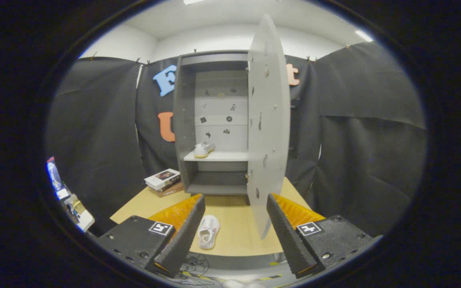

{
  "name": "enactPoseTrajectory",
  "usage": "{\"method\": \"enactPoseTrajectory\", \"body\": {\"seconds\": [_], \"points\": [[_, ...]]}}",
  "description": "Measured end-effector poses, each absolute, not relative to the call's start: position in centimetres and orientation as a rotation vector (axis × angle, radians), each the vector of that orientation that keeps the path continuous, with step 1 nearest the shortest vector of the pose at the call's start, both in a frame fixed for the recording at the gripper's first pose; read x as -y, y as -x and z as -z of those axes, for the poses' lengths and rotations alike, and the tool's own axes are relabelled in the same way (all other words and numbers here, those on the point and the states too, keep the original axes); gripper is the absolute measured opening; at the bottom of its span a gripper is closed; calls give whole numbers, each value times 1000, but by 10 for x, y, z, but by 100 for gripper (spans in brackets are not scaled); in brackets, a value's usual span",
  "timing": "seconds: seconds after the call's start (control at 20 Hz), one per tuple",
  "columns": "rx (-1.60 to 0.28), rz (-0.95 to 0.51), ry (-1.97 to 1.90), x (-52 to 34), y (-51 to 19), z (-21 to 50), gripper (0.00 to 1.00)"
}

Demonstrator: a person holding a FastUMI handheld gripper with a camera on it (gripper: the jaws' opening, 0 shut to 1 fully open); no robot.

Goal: Open the shoe cabinet door, grab the shoes and put them into the shoe cabinet, then close the shoe cabinet door.

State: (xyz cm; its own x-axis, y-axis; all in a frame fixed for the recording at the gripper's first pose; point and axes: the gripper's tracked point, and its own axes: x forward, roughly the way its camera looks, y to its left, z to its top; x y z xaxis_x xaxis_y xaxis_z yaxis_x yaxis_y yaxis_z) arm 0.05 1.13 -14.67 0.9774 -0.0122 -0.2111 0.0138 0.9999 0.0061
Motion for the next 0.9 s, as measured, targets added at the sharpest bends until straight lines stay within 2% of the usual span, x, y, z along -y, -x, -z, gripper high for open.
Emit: {"method": "enactPoseTrajectory", "body": {"seconds": [0.55,0.9], "points": [[-449,-135,18,-96,-55,310,100],[-616,-134,0,-109,-99,396,100]]}}
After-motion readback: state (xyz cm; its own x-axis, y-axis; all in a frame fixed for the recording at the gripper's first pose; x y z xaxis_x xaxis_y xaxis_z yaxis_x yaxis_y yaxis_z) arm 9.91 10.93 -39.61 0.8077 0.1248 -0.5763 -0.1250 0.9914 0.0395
